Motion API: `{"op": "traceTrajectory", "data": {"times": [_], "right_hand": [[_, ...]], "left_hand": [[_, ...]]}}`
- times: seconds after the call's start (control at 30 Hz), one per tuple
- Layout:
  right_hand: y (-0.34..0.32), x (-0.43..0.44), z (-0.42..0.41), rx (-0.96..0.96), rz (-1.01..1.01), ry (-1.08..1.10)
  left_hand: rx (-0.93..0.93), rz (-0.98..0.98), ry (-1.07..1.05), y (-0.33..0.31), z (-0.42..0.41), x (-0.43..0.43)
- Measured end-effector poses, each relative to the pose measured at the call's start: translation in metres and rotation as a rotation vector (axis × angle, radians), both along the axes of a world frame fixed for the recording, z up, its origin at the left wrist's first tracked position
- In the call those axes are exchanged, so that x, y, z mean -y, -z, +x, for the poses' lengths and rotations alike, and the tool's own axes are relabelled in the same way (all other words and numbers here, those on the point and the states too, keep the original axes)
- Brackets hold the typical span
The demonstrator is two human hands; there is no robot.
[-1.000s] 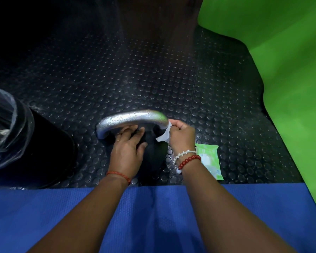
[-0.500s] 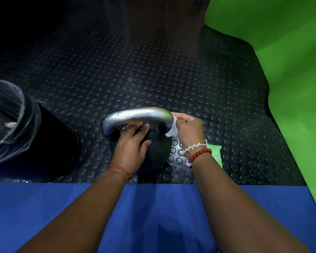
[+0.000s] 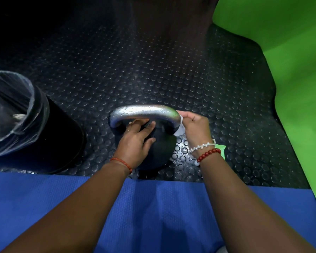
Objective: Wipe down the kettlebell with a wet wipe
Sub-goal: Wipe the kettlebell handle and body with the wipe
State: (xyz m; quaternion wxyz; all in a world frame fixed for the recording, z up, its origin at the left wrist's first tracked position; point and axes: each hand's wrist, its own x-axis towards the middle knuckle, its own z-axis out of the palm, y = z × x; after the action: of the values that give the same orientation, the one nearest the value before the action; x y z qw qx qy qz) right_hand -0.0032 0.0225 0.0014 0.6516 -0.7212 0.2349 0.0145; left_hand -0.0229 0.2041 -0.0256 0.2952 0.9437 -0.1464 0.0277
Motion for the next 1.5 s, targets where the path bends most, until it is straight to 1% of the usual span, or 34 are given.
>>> {"op": "traceTrajectory", "data": {"times": [0.13,0.23,0.33,0.47,0.6,0.7,0.87,0.93,1.0,1.07,1.23,1.33,1.43,1.5], "right_hand": [[0.004,0.002,0.0,0.023,-0.02,-0.016],[0.001,0.003,0.002,0.069,0.008,0.001],[0.003,0.004,0.004,0.023,-0.005,-0.029],[-0.002,0.006,0.006,0.046,0.023,-0.051],[0.001,0.009,0.005,0.004,0.011,-0.072],[-0.004,0.011,0.003,0.048,0.048,-0.089],[-0.005,0.012,0.006,0.042,0.037,-0.11],[-0.004,0.013,0.007,0.069,0.064,-0.119],[0.0,0.013,0.005,0.048,0.092,-0.115],[0.003,0.014,0.006,0.015,0.074,-0.112],[0.001,0.016,0.008,0.037,0.076,-0.167],[0.0,0.019,0.012,0.025,0.027,-0.206],[-0.001,0.022,0.017,0.051,0.023,-0.248],[0.001,0.022,0.018,0.035,0.011,-0.26]], "left_hand": [[-0.005,0.02,-0.002,0.0,0.0,0.0],[-0.006,0.031,-0.006,0.0,0.001,0.0],[0.001,0.033,-0.003,0.001,0.001,0.0],[0.023,0.057,0.02,0.002,0.002,-0.001],[0.029,0.06,0.028,0.002,0.002,-0.001],[0.034,0.074,0.03,0.002,0.003,-0.001],[0.011,0.071,0.016,0.001,0.002,-0.001],[0.005,0.073,0.017,0.0,0.003,-0.001],[0.004,0.079,0.017,0.0,0.002,-0.001],[-0.001,0.083,0.014,-0.001,0.002,-0.001],[0.003,0.082,0.008,-0.001,0.002,-0.001],[-0.001,0.083,0.007,-0.001,0.001,0.0],[0.003,0.097,0.005,0.0,0.002,0.0],[-0.021,0.098,-0.004,-0.001,0.002,0.0]]}}
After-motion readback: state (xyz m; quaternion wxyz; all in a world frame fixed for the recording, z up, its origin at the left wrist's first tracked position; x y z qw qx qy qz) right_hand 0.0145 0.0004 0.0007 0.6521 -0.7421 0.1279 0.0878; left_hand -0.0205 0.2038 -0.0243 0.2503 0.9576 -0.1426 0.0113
